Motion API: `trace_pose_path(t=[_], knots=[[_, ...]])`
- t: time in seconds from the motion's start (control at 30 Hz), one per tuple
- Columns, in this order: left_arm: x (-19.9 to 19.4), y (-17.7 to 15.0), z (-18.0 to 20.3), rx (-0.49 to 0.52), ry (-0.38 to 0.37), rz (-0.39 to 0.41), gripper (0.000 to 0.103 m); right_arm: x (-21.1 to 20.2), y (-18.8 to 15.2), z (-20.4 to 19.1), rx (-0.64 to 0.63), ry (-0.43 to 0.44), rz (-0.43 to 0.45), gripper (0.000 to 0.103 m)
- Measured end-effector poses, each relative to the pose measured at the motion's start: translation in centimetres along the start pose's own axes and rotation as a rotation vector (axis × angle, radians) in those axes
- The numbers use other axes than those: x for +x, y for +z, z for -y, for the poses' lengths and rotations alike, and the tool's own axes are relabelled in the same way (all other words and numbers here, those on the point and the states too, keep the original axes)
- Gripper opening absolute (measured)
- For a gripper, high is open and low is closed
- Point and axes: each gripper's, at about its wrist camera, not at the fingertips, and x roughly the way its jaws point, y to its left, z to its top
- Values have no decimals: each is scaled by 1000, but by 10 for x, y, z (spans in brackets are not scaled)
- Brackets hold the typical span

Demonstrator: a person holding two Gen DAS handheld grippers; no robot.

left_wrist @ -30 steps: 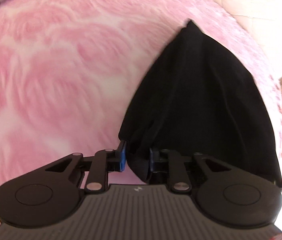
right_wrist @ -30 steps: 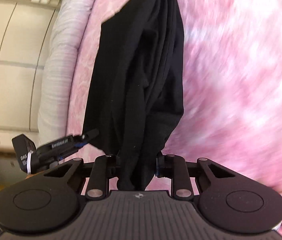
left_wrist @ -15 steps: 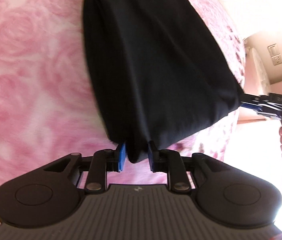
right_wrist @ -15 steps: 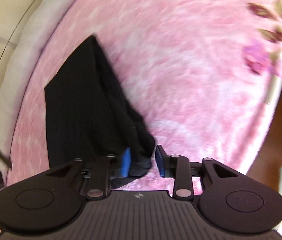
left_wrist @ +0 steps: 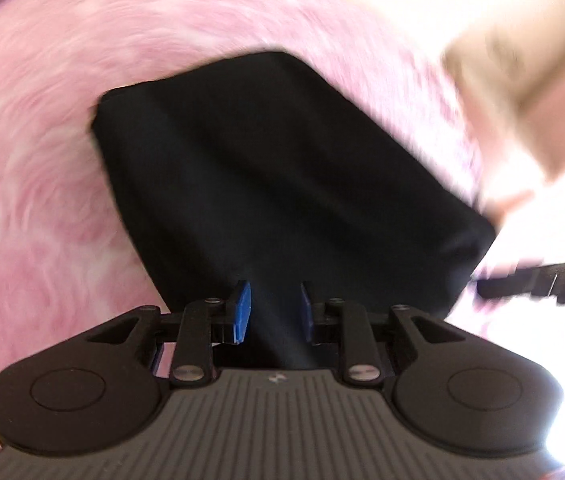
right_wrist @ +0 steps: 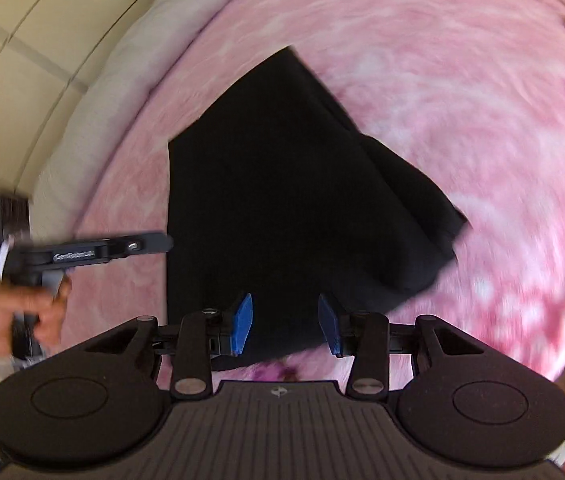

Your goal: Fold clothes

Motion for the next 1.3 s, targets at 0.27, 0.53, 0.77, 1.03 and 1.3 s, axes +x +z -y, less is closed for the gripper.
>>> trace_pose_path(t=[0.27,0.53,0.77,1.03,1.3], knots=[[5,-2,-28,19,147,-49,29,23,30,37,21,-51,-57,25],[-9,60,-56,-37,199,130,32,34,95,-3,-76,7,34,42],[33,86,-95,-163,202,139,28,103,186,-5,-249,-59,136,72],[15,83,-94,-216,187,213,10,153,244,21,-128,50,85,4],[39,90,-116,-265,170,195,14,174,247,32,-143,41,81,4]])
